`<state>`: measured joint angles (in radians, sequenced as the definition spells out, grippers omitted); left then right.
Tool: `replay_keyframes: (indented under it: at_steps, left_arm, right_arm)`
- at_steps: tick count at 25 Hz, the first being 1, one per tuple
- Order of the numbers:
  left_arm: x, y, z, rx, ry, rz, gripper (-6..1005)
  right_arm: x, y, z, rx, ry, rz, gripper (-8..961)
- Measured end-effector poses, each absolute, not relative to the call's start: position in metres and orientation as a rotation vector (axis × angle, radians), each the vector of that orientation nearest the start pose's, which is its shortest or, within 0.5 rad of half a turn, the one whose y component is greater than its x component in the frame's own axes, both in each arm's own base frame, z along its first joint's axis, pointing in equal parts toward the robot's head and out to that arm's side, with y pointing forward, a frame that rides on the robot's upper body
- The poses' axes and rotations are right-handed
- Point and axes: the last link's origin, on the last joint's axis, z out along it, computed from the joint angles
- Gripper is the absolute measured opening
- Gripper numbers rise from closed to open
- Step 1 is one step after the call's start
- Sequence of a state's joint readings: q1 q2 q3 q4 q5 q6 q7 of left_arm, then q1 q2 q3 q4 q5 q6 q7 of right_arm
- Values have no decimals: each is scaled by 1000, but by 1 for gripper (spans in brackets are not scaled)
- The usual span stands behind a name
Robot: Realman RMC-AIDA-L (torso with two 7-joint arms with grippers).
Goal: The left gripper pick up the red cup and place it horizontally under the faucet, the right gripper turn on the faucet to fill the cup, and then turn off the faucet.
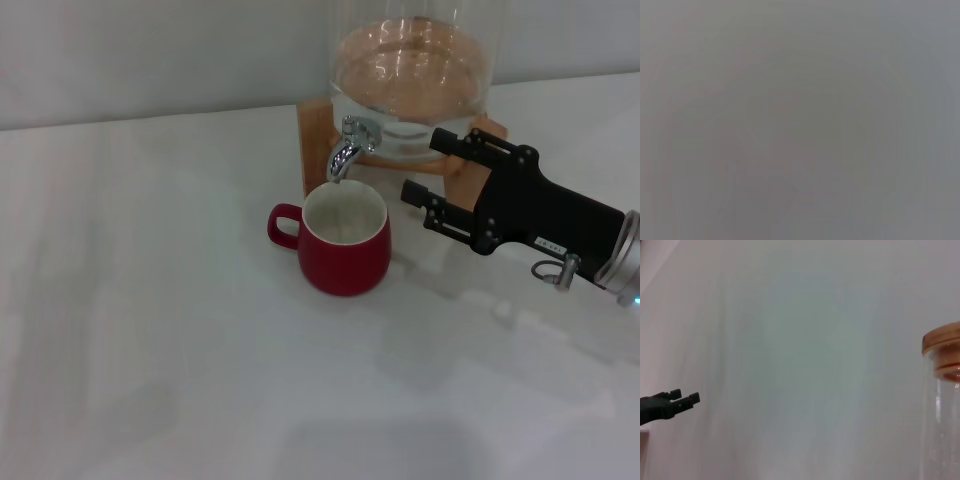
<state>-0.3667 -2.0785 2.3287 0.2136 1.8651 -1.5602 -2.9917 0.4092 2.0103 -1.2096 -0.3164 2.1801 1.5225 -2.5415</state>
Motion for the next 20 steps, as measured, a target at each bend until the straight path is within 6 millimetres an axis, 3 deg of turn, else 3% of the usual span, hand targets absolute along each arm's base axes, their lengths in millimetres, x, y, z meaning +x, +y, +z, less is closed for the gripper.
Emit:
replay_keyframes:
  at_steps: [20]
  left_arm:
    - [-328,305,57,-1086,-258,-685,736]
  right_arm:
    - [263,302,-3,-2265,103,1109,674]
